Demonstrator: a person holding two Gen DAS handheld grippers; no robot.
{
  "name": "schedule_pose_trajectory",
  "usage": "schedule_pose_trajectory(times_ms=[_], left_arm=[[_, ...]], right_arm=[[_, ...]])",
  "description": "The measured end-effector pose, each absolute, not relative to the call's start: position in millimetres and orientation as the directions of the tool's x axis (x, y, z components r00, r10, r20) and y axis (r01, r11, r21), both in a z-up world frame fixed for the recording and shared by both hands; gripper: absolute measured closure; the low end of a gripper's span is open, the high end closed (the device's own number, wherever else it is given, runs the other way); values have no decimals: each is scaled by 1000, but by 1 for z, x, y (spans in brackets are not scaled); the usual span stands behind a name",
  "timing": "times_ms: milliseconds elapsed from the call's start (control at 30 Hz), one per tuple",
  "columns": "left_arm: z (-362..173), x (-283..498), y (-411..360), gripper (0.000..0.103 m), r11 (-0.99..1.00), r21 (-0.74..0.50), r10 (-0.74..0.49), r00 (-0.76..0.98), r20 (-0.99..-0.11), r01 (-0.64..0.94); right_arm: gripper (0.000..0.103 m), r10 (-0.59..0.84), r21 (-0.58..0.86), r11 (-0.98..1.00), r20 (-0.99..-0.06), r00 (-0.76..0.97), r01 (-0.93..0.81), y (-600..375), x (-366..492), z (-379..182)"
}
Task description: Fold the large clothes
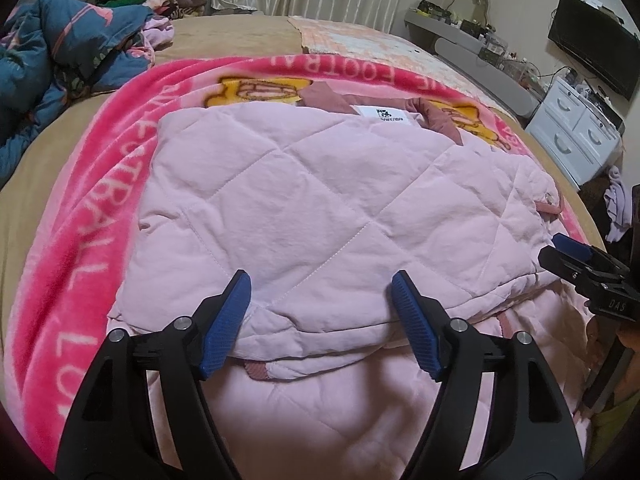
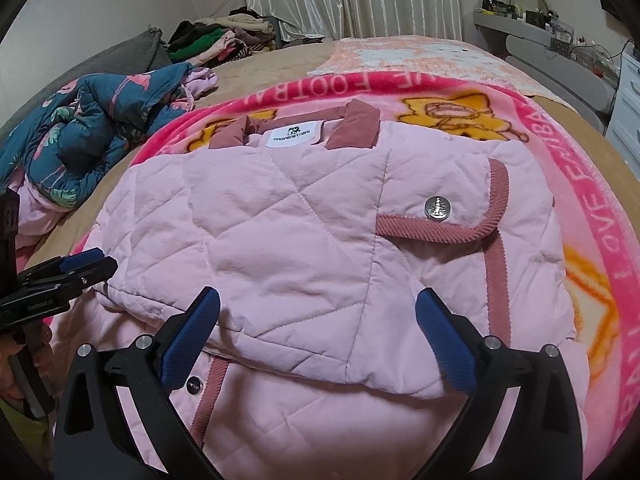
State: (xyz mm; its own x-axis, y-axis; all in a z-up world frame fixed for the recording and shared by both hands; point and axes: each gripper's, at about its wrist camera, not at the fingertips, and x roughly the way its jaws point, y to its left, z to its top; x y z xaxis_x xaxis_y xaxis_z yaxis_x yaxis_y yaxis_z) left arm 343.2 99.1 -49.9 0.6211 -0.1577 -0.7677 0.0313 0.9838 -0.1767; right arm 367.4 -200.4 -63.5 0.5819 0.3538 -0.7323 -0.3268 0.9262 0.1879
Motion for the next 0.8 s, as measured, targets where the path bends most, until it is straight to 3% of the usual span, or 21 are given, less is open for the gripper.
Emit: schedule_pose_trajectory(times_ms=[233,367,800], left_arm=[[-40,341,101,27,983,-180,-155,623,-766,22],[-36,340,102,10,983,-183,-150,625,-766,11],[-19,336,107,9,984,-173,-115,629,-769,-32]], right_arm=[[4,356,192,926,-731,582,-326,-202,366,-57],[4,350,186,928,-735,580,-324,-203,364,-55],[4,347,178,930,-718,604,-322,-203,357,-39]])
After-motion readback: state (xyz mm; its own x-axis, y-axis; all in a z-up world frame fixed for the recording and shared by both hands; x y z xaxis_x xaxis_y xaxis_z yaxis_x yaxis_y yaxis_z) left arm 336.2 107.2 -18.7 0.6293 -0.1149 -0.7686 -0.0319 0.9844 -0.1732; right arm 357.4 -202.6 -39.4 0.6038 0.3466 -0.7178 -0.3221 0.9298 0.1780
